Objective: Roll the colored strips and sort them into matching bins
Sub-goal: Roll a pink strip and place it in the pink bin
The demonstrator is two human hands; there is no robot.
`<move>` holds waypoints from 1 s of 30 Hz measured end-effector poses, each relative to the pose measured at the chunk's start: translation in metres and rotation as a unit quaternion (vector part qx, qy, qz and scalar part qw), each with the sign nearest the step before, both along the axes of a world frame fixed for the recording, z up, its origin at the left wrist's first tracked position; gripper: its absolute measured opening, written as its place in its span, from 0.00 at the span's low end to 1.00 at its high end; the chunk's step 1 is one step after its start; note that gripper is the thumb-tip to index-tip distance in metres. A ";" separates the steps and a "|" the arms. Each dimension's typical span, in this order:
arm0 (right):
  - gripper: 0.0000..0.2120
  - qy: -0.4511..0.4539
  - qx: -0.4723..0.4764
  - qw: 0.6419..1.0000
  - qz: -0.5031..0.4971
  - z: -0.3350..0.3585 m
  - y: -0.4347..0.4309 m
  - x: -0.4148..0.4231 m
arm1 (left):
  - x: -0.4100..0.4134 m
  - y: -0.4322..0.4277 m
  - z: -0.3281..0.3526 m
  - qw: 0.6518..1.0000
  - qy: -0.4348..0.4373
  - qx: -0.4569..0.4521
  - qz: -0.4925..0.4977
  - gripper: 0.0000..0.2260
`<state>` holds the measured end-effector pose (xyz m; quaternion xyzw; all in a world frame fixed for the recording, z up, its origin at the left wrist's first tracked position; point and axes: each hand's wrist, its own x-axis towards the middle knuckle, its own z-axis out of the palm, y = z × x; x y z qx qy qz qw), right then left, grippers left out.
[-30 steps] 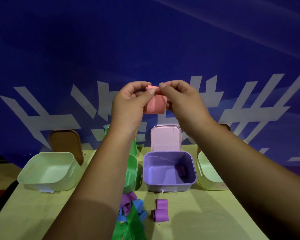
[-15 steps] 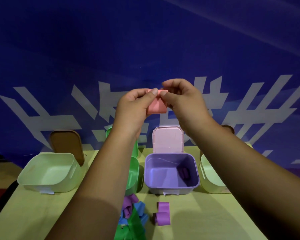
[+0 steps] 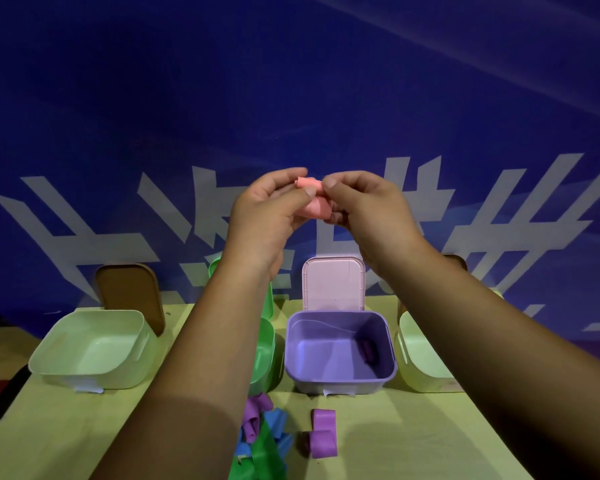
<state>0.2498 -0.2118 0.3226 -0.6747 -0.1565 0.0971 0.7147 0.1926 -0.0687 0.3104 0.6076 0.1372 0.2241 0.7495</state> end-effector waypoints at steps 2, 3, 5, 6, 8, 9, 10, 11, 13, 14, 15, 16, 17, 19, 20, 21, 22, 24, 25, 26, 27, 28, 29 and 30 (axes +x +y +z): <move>0.06 0.001 0.008 1.000 0.000 0.001 -0.001 -0.001 | -0.001 -0.002 -0.001 1.000 0.009 -0.015 0.004 0.13; 0.06 0.003 0.013 1.000 -0.002 0.002 -0.001 -0.002 | -0.002 -0.003 -0.001 1.000 0.013 -0.020 0.004 0.13; 0.07 0.012 0.037 0.999 -0.001 0.002 -0.001 -0.003 | -0.004 -0.005 -0.001 0.999 0.021 -0.034 -0.001 0.13; 0.07 0.017 0.051 0.999 0.001 0.001 -0.001 -0.004 | -0.005 -0.007 -0.001 0.999 0.021 -0.041 -0.005 0.13; 0.07 0.013 0.061 0.998 0.001 0.000 -0.003 -0.007 | -0.008 -0.012 0.000 0.999 0.018 -0.051 -0.008 0.11; 0.07 0.004 0.056 0.998 0.002 -0.002 -0.004 -0.008 | -0.009 -0.014 0.000 0.998 0.016 -0.056 -0.009 0.09; 0.08 -0.006 0.048 0.999 0.003 -0.004 -0.006 -0.008 | -0.010 -0.017 0.000 0.998 0.013 -0.062 -0.010 0.08; 0.09 -0.014 0.040 0.999 0.004 -0.007 -0.007 -0.009 | -0.010 -0.019 -0.001 0.998 0.010 -0.067 -0.008 0.07; 0.11 -0.017 0.030 0.999 0.001 -0.013 -0.010 -0.009 | -0.009 -0.022 -0.005 0.997 0.009 -0.073 0.000 0.10; 0.12 -0.017 0.027 0.999 -0.001 -0.016 -0.012 -0.009 | -0.008 -0.024 -0.008 0.997 0.009 -0.075 0.004 0.12; 0.12 -0.018 0.022 1.000 -0.004 -0.020 -0.015 -0.009 | -0.007 -0.026 -0.011 0.997 0.010 -0.076 0.006 0.14; 0.12 -0.021 0.015 1.000 -0.006 -0.023 -0.018 -0.009 | -0.006 -0.028 -0.014 0.997 0.011 -0.077 0.007 0.15; 0.12 -0.024 0.007 1.000 -0.006 -0.026 -0.021 -0.008 | -0.005 -0.031 -0.017 0.997 0.011 -0.078 0.007 0.16; 0.14 -0.023 0.004 1.000 -0.003 -0.032 -0.026 -0.008 | -0.002 -0.040 -0.020 0.997 0.010 -0.080 0.002 0.16; 0.14 -0.017 0.008 1.000 -0.002 -0.035 -0.029 -0.007 | 0.000 -0.046 -0.021 0.997 0.011 -0.080 -0.002 0.16; 0.14 -0.010 0.011 1.000 -0.006 -0.039 -0.032 -0.006 | 0.002 -0.051 -0.023 0.997 0.014 -0.080 -0.008 0.16; 0.15 -0.004 0.006 1.000 -0.012 -0.042 -0.035 -0.004 | 0.003 -0.056 -0.024 0.997 0.018 -0.077 -0.015 0.16; 0.16 0.002 -0.024 0.999 -0.023 -0.048 -0.043 -0.002 | 0.008 -0.064 -0.028 0.997 0.028 -0.067 -0.028 0.16; 0.17 0.004 -0.041 0.999 -0.028 -0.050 -0.048 -0.001 | 0.010 -0.067 -0.029 0.997 0.036 -0.060 -0.031 0.15; 0.18 0.006 -0.057 0.998 -0.034 -0.053 -0.053 0.001 | 0.012 -0.070 -0.031 0.997 0.045 -0.055 -0.032 0.14; 0.20 0.008 -0.073 0.997 -0.040 -0.055 -0.058 0.003 | 0.014 -0.073 -0.032 0.997 0.054 -0.049 -0.032 0.14; 0.21 0.009 -0.087 0.995 -0.044 -0.057 -0.064 0.004 | 0.016 -0.076 -0.033 0.997 0.063 -0.043 -0.032 0.14; 0.22 0.009 -0.101 0.994 -0.047 -0.059 -0.069 0.006 | 0.019 -0.080 -0.034 0.996 0.070 -0.039 -0.035 0.14; 0.23 0.007 -0.114 0.992 -0.050 -0.061 -0.074 0.008 | 0.022 -0.084 -0.036 0.995 0.078 -0.037 -0.040 0.14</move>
